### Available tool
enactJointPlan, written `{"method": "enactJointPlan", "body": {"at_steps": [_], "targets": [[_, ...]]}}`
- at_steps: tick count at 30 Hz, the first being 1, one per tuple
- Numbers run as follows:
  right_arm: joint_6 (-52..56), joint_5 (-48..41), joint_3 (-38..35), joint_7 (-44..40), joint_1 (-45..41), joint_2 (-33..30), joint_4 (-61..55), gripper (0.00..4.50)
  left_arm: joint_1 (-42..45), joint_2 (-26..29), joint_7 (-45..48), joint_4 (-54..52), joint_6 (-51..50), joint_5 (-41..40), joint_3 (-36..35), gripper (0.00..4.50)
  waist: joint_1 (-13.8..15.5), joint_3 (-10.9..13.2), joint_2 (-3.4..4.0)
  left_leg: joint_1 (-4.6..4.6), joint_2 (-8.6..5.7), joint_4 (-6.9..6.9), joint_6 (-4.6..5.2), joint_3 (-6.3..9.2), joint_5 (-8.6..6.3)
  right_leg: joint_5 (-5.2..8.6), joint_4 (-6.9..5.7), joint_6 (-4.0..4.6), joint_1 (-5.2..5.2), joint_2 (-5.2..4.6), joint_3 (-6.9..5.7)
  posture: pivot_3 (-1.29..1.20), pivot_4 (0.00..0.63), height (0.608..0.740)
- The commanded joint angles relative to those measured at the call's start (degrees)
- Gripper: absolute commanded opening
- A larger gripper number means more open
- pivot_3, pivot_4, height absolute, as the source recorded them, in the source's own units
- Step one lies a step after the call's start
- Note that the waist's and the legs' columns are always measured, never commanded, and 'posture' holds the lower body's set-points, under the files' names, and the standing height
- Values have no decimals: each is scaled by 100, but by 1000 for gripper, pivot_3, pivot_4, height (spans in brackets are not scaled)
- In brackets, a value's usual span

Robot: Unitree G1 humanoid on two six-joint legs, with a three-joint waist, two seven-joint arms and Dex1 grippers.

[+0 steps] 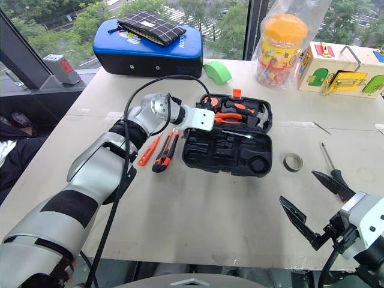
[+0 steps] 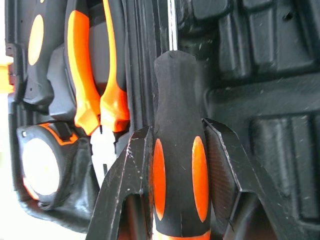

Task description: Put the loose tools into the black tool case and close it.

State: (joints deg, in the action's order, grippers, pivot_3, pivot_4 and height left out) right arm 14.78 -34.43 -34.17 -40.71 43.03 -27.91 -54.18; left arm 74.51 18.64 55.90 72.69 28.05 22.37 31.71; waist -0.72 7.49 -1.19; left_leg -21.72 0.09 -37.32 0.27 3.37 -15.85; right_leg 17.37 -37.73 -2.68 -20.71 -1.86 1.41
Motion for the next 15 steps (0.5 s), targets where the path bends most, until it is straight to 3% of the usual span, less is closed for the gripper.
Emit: {"method": "enactJointPlan", "body": {"at_steps": [1,2,5,8,10,13,14,15], "targets": [[-77,-75,-151,59,24,-49,-172,4500,140,13,218,136,198,37,-171,1885,1,0,0,0,0,0,0,1,0,0,0,0,0,0,-1,0,150,740],[-66,-84,-157,59,17,-70,-165,4500,147,24,265,150,216,23,-216,2129,1,0,1,0,0,0,0,1,0,0,-1,0,0,1,-2,0,150,740],[-16,-141,-180,84,-65,-166,-138,4500,152,55,350,176,310,9,-316,3565,6,1,0,-3,0,1,0,4,0,0,0,0,-1,2,-6,0,150,740],[51,-186,-155,131,-203,-277,-98,4500,198,63,199,180,257,-24,-487,4490,7,1,0,-2,1,1,0,3,0,1,0,-2,-1,1,-5,0,150,740],[104,-210,-111,179,-297,-348,-90,4500,247,59,279,177,135,-165,-683,4490,5,1,0,-2,0,0,0,2,0,1,0,-2,-1,1,-5,0,150,740],[151,-234,-97,211,-361,-394,-77,4500,323,-100,910,149,-817,-981,-1505,4490,8,1,0,-3,0,0,0,4,0,1,-3,-2,-1,1,-8,0,150,740],[160,-243,-102,216,-372,-400,-70,4500,337,-152,1100,124,-1172,-1188,-1720,3913,12,1,0,-4,0,-1,0,4,0,1,-4,-2,-1,1,-9,0,150,740],[166,-238,-95,219,-376,-397,-68,4500,325,-192,1229,80,-1520,-1331,-1874,3772,18,1,0,-5,0,-2,0,4,0,2,-4,-2,-1,0,-13,0,150,740]]}}
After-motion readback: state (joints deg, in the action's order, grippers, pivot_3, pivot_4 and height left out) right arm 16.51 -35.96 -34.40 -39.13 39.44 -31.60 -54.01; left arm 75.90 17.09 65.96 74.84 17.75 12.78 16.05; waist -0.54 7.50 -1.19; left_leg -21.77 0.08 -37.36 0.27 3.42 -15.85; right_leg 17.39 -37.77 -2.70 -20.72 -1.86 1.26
